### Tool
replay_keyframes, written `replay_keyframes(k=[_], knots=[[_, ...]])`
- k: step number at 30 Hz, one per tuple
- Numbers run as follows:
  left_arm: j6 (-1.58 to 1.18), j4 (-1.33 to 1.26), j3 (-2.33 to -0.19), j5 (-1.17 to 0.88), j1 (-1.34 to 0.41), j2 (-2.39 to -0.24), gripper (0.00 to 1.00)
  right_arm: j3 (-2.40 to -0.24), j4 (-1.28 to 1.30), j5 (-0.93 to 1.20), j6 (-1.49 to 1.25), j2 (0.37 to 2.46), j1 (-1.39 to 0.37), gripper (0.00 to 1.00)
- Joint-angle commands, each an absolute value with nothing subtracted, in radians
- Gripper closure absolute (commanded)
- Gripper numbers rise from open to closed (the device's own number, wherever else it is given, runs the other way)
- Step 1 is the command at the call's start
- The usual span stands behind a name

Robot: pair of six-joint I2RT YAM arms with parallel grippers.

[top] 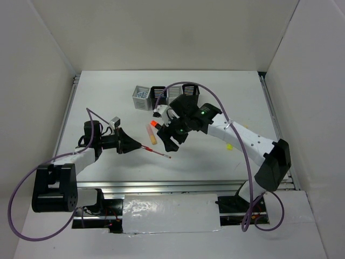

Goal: Sort the stationery into containers
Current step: Close the pen cap on the pen.

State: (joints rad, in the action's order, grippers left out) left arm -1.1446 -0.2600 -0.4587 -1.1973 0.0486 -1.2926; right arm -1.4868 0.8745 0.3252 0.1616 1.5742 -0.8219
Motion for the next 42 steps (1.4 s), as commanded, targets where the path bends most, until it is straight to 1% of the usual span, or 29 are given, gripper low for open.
replay_keyframes(k=[1, 5, 14, 19, 26, 28, 30, 31, 32, 33, 35, 36, 38, 42], knots=[[-1.138, -0.284, -0.494, -1.236, 0.052, -1.273, 1.00, -1.430, 0.854, 0.399, 0.210, 1.533, -0.827, 0.21], [-1.132, -0.272, -0.503, -1.246, 0.054, -1.273, 1.00, -1.394, 0.847, 0.420, 0.244, 1.529, -0.845, 0.20], [-1.129, -0.255, -0.508, -1.264, 0.054, -1.261, 1.00, -1.353, 0.825, 0.400, 0.279, 1.546, -0.903, 0.21], [-1.144, -0.267, -0.502, -1.269, 0.054, -1.258, 1.00, -1.348, 0.807, 0.394, 0.279, 1.569, -0.919, 0.26], [-1.149, -0.272, -0.500, -1.273, 0.054, -1.252, 1.00, -1.351, 0.796, 0.394, 0.281, 1.605, -0.919, 0.37], [-1.152, -0.275, -0.497, -1.273, 0.054, -1.249, 1.00, -1.350, 0.795, 0.393, 0.279, 1.606, -0.919, 0.42], [-1.154, -0.275, -0.495, -1.273, 0.052, -1.249, 1.00, -1.348, 0.785, 0.388, 0.275, 1.612, -0.920, 0.45], [-1.152, -0.275, -0.497, -1.273, 0.052, -1.247, 1.00, -1.348, 0.784, 0.388, 0.275, 1.615, -0.919, 0.51], [-1.151, -0.272, -0.497, -1.273, 0.054, -1.249, 1.00, -1.348, 0.781, 0.387, 0.270, 1.615, -0.920, 0.54], [-1.150, -0.268, -0.497, -1.272, 0.054, -1.247, 1.00, -1.348, 0.781, 0.385, 0.270, 1.618, -0.919, 0.64], [-1.149, -0.267, -0.495, -1.273, 0.052, -1.246, 1.00, -1.359, 0.782, 0.391, 0.268, 1.624, -0.919, 0.75], [-1.138, -0.259, -0.497, -1.272, 0.049, -1.247, 1.00, -1.364, 0.784, 0.393, 0.268, 1.629, -0.920, 0.89], [-1.121, -0.241, -0.502, -1.266, 0.046, -1.243, 1.00, -1.374, 0.785, 0.390, 0.265, 1.632, -0.919, 0.99], [-0.981, -0.103, -0.540, -1.236, 0.022, -1.239, 1.00, -1.404, 0.784, 0.382, 0.268, 1.628, -0.928, 1.00]])
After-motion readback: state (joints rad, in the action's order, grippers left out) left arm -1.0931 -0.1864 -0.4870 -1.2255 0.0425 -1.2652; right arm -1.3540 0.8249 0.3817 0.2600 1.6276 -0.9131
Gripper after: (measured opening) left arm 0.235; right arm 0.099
